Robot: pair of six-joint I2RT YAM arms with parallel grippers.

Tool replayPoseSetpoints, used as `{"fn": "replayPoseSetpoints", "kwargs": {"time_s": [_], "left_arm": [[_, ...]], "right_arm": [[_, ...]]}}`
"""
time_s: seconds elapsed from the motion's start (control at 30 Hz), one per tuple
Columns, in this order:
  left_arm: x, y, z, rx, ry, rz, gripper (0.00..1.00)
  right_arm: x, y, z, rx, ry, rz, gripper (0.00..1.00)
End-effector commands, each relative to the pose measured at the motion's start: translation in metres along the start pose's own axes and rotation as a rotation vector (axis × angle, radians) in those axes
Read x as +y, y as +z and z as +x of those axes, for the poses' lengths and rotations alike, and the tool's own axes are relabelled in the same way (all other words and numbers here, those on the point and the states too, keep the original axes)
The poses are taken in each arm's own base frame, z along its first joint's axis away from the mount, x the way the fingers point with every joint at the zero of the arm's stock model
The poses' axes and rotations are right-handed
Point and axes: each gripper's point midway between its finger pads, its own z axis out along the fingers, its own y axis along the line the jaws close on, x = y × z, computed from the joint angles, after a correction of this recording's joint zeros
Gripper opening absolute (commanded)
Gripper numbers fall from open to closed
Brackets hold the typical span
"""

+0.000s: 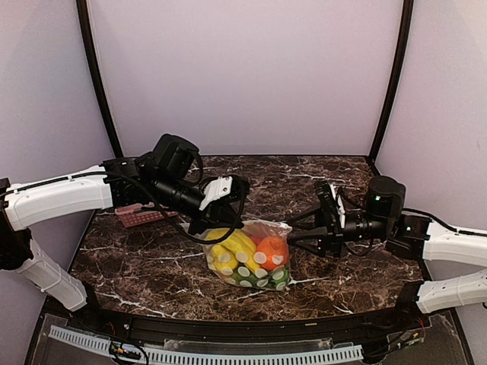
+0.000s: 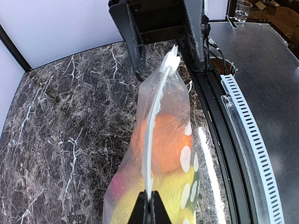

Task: Open the zip-top bag and remove the fake food

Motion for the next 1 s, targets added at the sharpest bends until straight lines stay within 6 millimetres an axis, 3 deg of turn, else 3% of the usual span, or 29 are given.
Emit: {"fn": "replayPoseSetpoints", "kwargs": {"time_s": [0.0,0.17,0.33,0.5,0.57,0.73,0.97], "left_arm": [[0.000,-0.002,-0.013,-0.050,0.030,0.003,0.01],[0.000,0.000,-0.013,-0.054,0.022,0.010,0.01],[0.000,0.001,-0.012,-0.054,0.018,0.013,0.01],[0.003,0.002,-0.012,-0.052,0.012,0.004,0.01],[0.006,0.002,-0.013,-0.052,0.003,-0.016,0.03],[0.011,-0.001,-0.036,-0.113,-0.019,-0.032,0.37],[0.008,0.013,-0.072,-0.190,0.033,-0.014,0.47]], "right_arm": [[-0.006,0.007,0.000,0.000,-0.006,0.031,0.43],[-0.008,0.011,-0.002,0.002,-0.013,0.052,0.30],[-0.009,0.015,-0.003,0.005,-0.016,0.062,0.27],[-0.012,0.019,-0.005,0.016,-0.024,0.078,0.03],[-0.013,0.019,-0.007,0.015,-0.023,0.082,0.00],[-0.010,0.015,-0.011,0.002,-0.033,0.084,0.00],[-0.009,0.016,-0.009,0.017,-0.044,0.082,0.00]]}}
